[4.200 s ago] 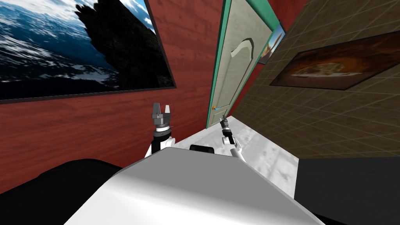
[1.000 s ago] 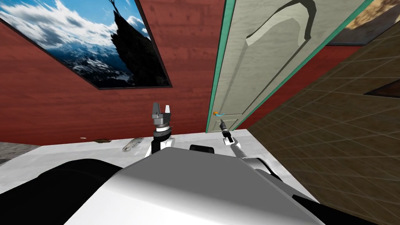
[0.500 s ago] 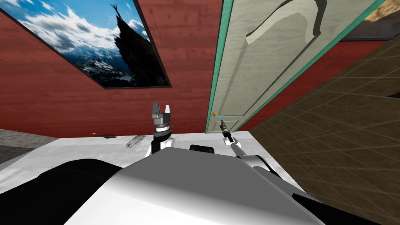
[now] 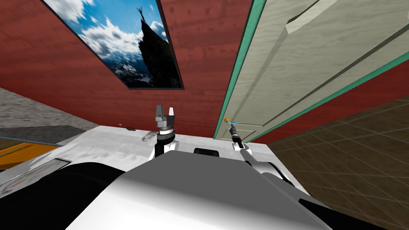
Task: Pull the door open
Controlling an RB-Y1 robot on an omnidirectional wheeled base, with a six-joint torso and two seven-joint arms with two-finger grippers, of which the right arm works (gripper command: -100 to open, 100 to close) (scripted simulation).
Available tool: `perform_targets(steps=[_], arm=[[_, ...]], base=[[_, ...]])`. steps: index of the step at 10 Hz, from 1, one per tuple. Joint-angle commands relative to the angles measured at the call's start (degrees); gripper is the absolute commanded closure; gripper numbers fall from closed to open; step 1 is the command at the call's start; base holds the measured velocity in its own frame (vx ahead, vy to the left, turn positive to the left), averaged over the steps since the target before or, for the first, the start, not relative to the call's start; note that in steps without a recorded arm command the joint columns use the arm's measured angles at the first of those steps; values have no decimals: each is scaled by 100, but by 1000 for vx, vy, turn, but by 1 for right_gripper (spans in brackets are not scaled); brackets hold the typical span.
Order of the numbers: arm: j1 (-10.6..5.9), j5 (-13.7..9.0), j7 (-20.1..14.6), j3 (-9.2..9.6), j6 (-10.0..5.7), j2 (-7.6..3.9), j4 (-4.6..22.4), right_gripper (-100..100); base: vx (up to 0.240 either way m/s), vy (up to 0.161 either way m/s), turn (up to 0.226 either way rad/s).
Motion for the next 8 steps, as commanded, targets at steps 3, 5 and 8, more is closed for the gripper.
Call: perform_targets(steps=[3,5,8], arm=[[296,-188,-18,-387,-56,-250,-66,-100],[361,-246,-19,-507,-84,-320,-46,-100],[410,-246,-9,-506,-21,-310,-154,100]], base=[[145,-3,258],[108,-20,229],[5,-6,-10]])
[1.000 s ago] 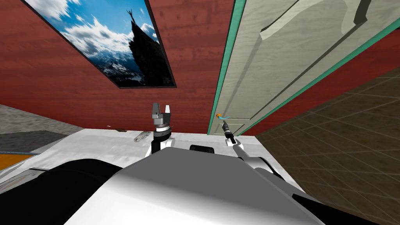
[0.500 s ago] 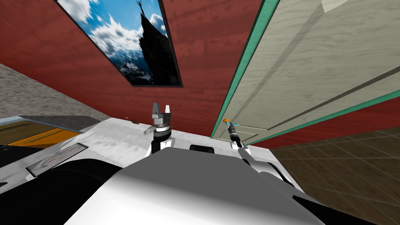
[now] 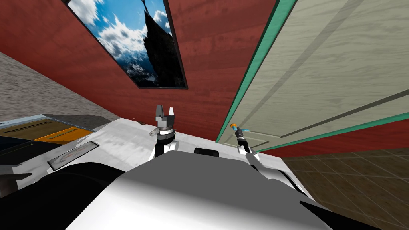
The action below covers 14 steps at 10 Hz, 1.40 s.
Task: Pull the door open
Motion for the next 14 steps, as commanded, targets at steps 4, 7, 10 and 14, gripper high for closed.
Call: perform_targets(steps=[4,7,10,14], arm=[[2,0,0,0,5,0,-4,100],[73,50,-151,110,-75,-88,-13,100],[159,129,-354,271,-208,-220,-41,100],[289,246,-656,511,-407,-417,-84,100]], base=[[0,0,0],[-90,-26,73],[-188,-58,100],[-189,-92,115]])
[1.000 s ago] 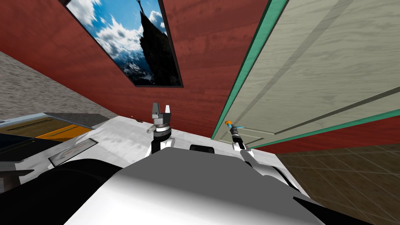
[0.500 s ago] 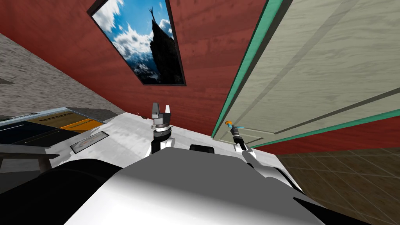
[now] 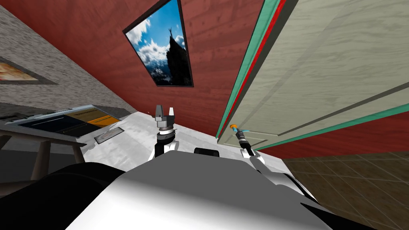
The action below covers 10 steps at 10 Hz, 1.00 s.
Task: Pull the door open
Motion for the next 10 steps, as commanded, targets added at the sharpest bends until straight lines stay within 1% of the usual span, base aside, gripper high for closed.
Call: perform_targets(steps=[1,2,3,4,6,7,8,9,10], arm=[[36,32,-94,60,-78,-88,-23,100],[19,23,-64,48,-45,-43,-13,100],[127,72,-200,153,-212,-138,-26,100],[155,85,-236,179,-260,-169,-31,100],[282,141,-395,299,-477,-306,-55,100],[314,155,-436,330,-532,-341,-61,100],[375,183,-513,388,-637,-408,-72,100],[449,215,-606,457,-763,-488,-86,100],[488,233,-655,494,-830,-530,-93,100]], base=[[-188,-54,70],[-84,-20,22],[-120,-39,111],[-190,-71,102],[-198,-66,95],[-161,-50,68],[-153,-41,63],[-198,-110,104],[-221,-108,91]])
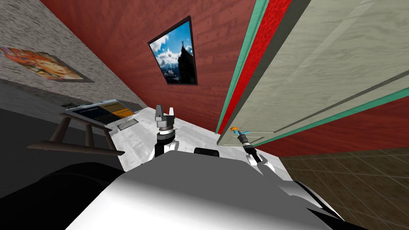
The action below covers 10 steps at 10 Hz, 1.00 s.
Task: Pull the door open
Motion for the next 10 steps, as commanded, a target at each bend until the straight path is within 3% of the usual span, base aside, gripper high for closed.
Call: perform_targets(steps=[1,2,8,9,10], arm=[[0,0,0,0,0,0,0,100],[105,8,-65,44,-178,-63,40,100],[429,6,-257,143,-830,-335,198,100],[471,6,-282,156,-913,-370,218,100],[414,16,-273,165,-863,-326,250,100]], base=[[-96,-36,21],[-143,-58,164],[-192,-95,175],[-189,-91,125],[-83,-34,20]])
